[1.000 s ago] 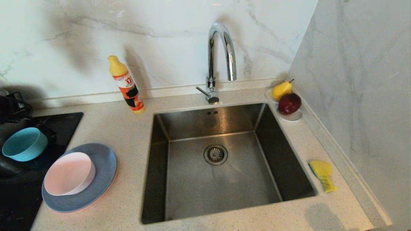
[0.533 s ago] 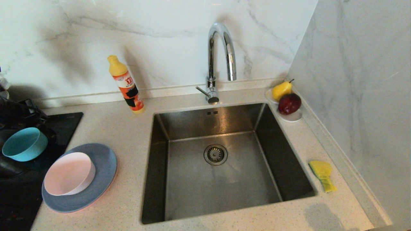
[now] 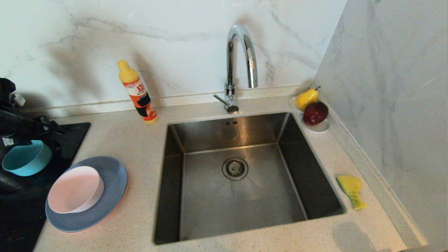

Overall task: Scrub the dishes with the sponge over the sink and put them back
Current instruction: Place the bowl on the bowl

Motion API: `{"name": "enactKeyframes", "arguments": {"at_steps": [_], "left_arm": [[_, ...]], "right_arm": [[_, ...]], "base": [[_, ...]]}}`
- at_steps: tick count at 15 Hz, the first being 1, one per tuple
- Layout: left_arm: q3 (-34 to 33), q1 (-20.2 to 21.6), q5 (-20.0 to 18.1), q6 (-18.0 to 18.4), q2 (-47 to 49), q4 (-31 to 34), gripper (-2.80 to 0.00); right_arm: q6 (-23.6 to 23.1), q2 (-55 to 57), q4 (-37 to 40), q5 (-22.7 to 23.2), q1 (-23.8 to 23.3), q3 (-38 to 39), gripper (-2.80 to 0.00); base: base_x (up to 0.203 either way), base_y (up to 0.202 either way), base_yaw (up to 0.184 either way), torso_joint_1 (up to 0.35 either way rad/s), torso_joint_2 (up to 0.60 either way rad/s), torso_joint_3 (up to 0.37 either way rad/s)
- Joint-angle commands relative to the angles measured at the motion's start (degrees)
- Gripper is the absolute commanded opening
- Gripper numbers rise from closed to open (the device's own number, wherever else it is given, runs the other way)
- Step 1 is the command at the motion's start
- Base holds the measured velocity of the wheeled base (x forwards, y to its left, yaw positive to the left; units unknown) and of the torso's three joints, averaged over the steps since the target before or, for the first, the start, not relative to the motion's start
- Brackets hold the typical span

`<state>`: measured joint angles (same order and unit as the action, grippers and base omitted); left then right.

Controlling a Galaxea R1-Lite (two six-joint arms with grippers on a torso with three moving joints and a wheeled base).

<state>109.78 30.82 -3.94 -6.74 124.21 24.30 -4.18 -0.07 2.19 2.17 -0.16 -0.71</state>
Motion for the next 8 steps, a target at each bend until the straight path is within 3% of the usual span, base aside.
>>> {"name": "enactKeyframes", "arguments": {"at_steps": [1,8], "left_arm": [[0.0,0.0,0.0,0.0,1.1,-0.1,0.0],[-0.1,0.0,-0.3,-0.4,2.4,0.4,0.0]], "right_arm": [[0.0,0.1,0.0,0.0,0.0,0.0,-2.8],[0.0,0.1,0.0,0.0,0.0,0.0,-2.8]], "base": [[0.0,0.0,0.0,0.0,0.0,0.0],[0.0,0.0,0.0,0.0,0.0,0.0]]}}
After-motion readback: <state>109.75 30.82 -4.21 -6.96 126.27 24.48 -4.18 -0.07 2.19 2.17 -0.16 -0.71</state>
